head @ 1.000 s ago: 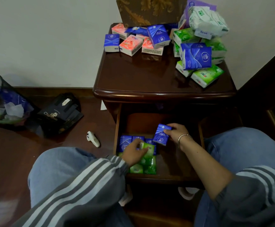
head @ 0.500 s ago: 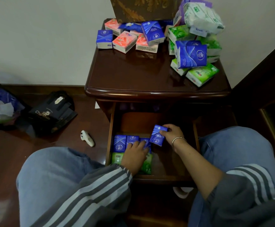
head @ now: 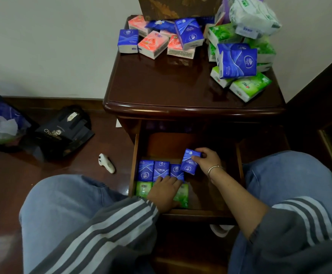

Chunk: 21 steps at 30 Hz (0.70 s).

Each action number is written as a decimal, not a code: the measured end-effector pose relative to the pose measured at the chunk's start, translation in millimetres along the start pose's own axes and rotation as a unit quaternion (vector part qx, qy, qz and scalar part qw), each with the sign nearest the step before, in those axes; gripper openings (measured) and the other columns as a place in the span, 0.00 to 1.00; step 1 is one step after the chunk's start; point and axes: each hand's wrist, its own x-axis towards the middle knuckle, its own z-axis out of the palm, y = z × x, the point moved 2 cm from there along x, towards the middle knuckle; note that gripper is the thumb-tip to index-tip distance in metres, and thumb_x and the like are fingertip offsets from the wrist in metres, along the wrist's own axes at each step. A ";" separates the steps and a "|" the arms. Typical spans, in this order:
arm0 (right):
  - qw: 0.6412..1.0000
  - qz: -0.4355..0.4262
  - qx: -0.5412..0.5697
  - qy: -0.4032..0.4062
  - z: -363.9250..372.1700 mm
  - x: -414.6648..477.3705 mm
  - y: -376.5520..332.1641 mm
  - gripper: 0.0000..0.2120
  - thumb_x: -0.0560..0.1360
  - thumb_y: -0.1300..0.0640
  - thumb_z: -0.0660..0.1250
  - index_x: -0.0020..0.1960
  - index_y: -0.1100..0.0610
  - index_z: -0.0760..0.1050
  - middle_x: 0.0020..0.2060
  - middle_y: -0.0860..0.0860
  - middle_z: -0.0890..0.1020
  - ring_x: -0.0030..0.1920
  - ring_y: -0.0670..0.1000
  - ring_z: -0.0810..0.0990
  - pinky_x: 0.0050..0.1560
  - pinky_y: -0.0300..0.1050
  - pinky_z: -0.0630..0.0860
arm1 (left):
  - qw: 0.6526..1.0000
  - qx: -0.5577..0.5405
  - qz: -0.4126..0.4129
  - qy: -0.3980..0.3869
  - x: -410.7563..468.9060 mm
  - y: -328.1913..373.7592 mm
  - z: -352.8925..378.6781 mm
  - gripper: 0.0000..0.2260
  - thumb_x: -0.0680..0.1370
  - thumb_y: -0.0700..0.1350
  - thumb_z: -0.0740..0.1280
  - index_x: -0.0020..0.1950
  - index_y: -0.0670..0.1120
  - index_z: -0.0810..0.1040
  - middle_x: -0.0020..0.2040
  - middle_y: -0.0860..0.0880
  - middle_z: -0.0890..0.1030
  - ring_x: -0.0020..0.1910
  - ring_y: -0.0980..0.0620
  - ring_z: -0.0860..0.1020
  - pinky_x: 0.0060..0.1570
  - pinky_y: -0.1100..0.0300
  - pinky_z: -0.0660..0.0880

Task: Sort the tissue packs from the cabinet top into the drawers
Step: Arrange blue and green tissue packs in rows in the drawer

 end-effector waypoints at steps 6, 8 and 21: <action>1.000 -0.024 -0.009 0.001 2.8 -0.9 4.3 0.15 0.72 0.66 0.68 0.59 0.62 0.76 0.55 0.58 0.81 0.51 0.49 0.77 0.49 0.38 0.70 | 0.995 0.093 0.028 0.001 2.5 -2.1 -8.6 0.22 0.77 0.54 0.63 0.68 0.46 0.72 0.70 0.45 0.69 0.72 0.44 0.60 0.70 0.44 0.55; 0.999 -0.043 -0.023 -0.020 9.3 -0.1 6.2 0.16 0.72 0.66 0.68 0.59 0.62 0.76 0.55 0.58 0.81 0.54 0.52 0.78 0.52 0.39 0.71 | 0.994 0.102 0.027 -0.022 1.0 -1.4 -9.2 0.21 0.77 0.51 0.63 0.68 0.44 0.70 0.68 0.44 0.70 0.69 0.43 0.64 0.68 0.44 0.57; 0.974 0.043 -0.047 -0.217 49.2 -20.1 34.5 0.40 0.78 0.48 0.60 0.76 0.51 0.34 0.77 0.52 0.48 0.76 0.53 0.52 0.74 0.48 0.54 | 0.903 -0.151 -0.360 0.178 -16.5 -56.0 -49.4 0.23 0.76 0.47 0.62 0.71 0.46 0.66 0.71 0.44 0.66 0.68 0.43 0.65 0.62 0.50 0.64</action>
